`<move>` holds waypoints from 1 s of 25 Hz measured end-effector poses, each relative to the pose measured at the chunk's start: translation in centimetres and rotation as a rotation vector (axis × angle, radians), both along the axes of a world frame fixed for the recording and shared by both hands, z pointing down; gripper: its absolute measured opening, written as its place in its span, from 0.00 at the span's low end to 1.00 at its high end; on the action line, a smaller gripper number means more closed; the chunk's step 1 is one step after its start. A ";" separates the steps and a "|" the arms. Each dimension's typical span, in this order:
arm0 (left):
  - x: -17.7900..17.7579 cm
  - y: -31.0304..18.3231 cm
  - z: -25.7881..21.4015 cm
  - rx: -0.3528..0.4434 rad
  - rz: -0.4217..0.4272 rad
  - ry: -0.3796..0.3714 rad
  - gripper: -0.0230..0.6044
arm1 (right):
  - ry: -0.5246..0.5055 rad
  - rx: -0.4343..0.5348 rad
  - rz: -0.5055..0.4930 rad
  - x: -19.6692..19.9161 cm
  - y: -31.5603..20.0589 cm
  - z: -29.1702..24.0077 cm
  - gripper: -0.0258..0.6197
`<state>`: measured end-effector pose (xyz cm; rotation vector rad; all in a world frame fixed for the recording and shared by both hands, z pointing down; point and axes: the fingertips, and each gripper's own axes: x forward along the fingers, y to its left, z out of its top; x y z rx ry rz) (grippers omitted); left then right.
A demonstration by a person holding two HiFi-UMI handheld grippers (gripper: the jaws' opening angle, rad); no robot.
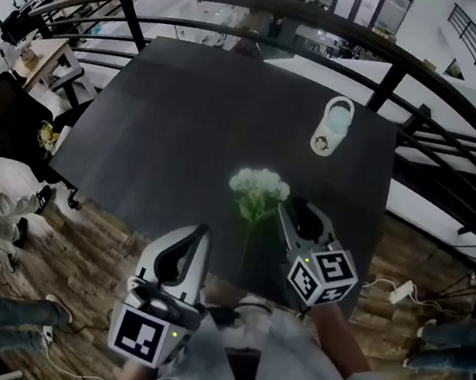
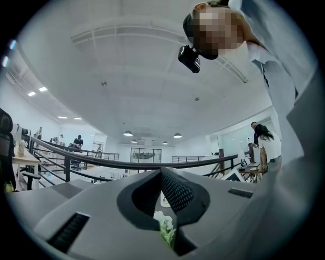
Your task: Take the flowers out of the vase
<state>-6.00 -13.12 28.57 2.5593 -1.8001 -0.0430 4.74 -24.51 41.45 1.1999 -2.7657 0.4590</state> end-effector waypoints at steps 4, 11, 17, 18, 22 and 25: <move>0.7 -0.2 -0.3 0.012 0.028 -0.006 0.03 | -0.015 0.090 0.011 1.1 0.8 -3.1 0.24; 2.7 -1.1 -1.1 0.042 0.082 -0.010 0.03 | 0.014 0.279 0.076 3.9 1.8 -8.5 0.17; 4.2 -1.6 -1.4 0.058 0.125 -0.010 0.03 | 0.010 0.372 0.140 6.6 3.1 -11.3 0.05; 4.5 -1.6 -1.4 0.059 0.132 -0.010 0.03 | 0.004 0.376 0.151 7.1 3.3 -11.6 0.05; 5.3 -1.9 -1.4 0.064 0.155 -0.008 0.03 | 0.001 0.389 0.175 8.1 3.9 -12.1 0.04; 5.9 -2.1 -1.4 0.064 0.169 -0.008 0.03 | 0.003 0.383 0.178 8.7 4.3 -12.2 0.04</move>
